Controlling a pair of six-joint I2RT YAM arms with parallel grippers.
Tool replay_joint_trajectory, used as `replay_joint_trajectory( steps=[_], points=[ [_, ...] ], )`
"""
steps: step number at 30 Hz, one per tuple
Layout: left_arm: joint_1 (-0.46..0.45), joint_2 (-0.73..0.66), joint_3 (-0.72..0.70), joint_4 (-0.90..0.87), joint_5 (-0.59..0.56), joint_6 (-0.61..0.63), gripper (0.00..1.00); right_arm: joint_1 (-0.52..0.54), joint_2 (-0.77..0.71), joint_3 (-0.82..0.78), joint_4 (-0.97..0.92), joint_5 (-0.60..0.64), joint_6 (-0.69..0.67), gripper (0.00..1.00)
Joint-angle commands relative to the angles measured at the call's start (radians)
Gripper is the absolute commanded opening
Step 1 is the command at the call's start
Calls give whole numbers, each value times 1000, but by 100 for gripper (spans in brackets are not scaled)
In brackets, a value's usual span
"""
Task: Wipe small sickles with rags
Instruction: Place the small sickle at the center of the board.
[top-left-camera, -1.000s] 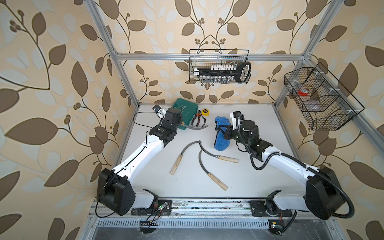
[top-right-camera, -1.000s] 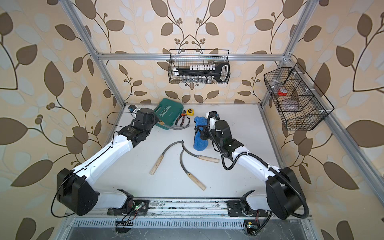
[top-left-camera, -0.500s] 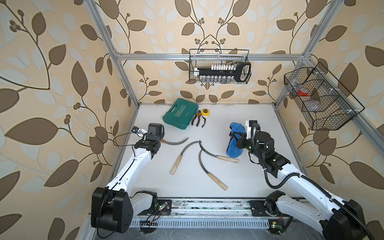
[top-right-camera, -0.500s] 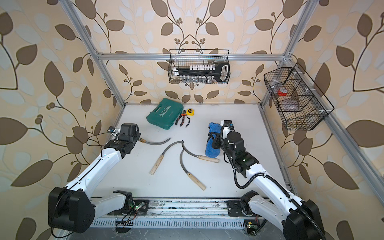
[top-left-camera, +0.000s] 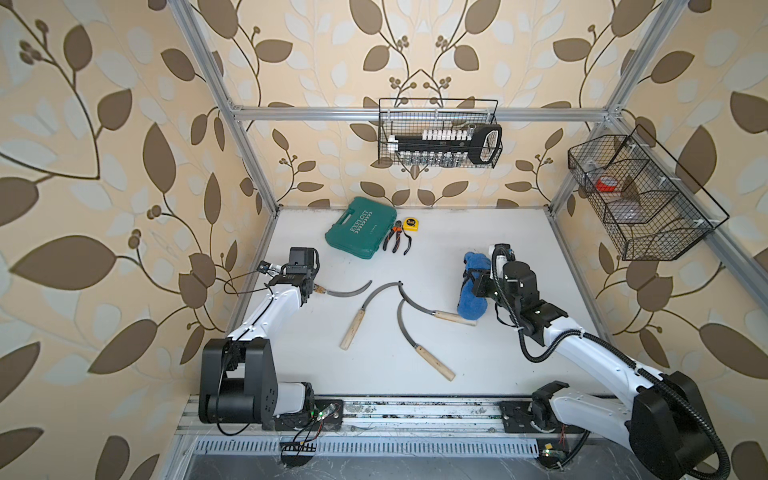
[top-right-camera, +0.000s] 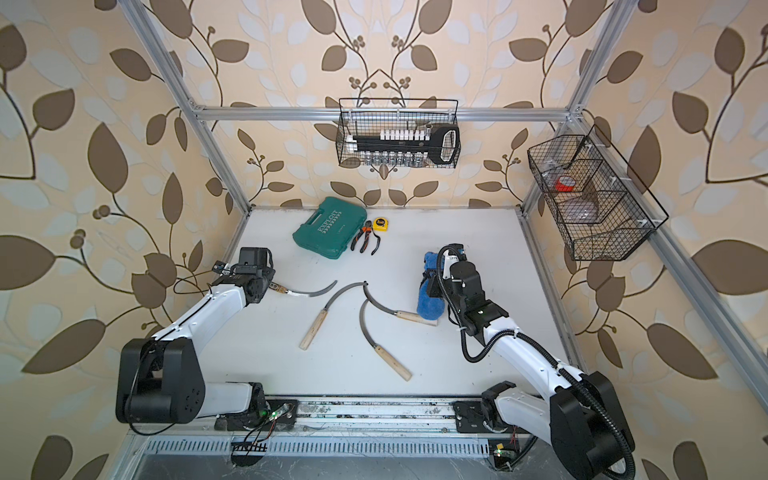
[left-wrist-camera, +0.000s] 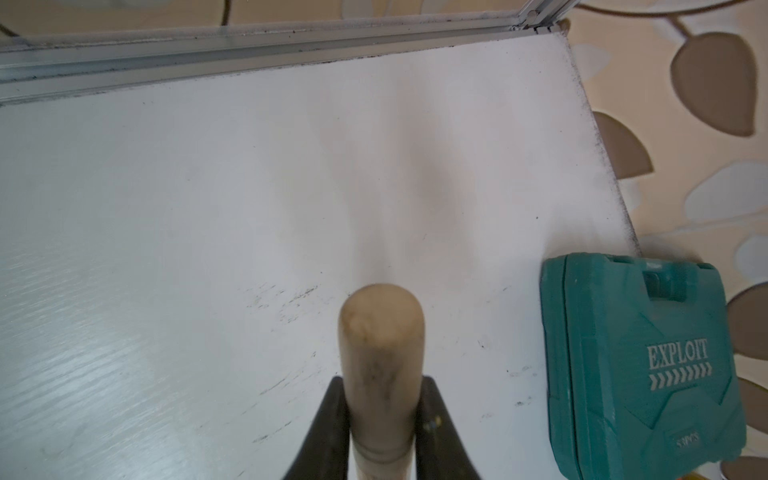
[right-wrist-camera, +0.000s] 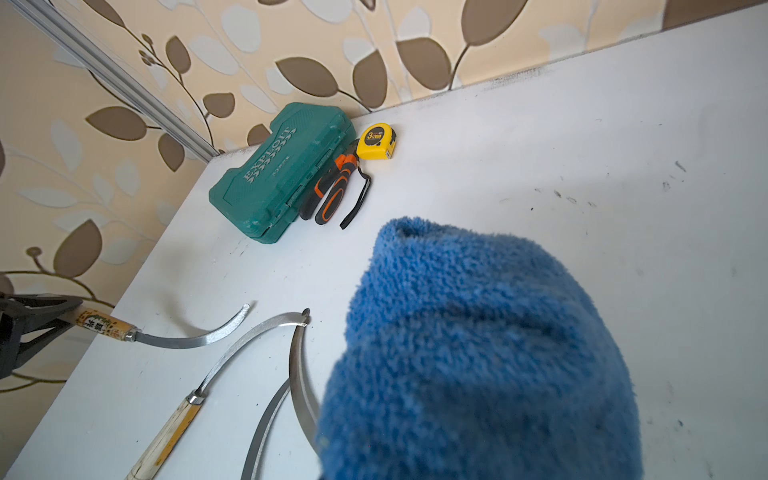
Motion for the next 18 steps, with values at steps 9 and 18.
replay_joint_trajectory(
  steps=[9, 18],
  points=[
    [4, 220, 131, 34, 19, 20, 0, -2, -2, -37, 52, -38, -15, 0],
    [33, 299, 177, 26, 0, 4, 1, -3, -8, -59, 85, -62, -23, 0]
  ],
)
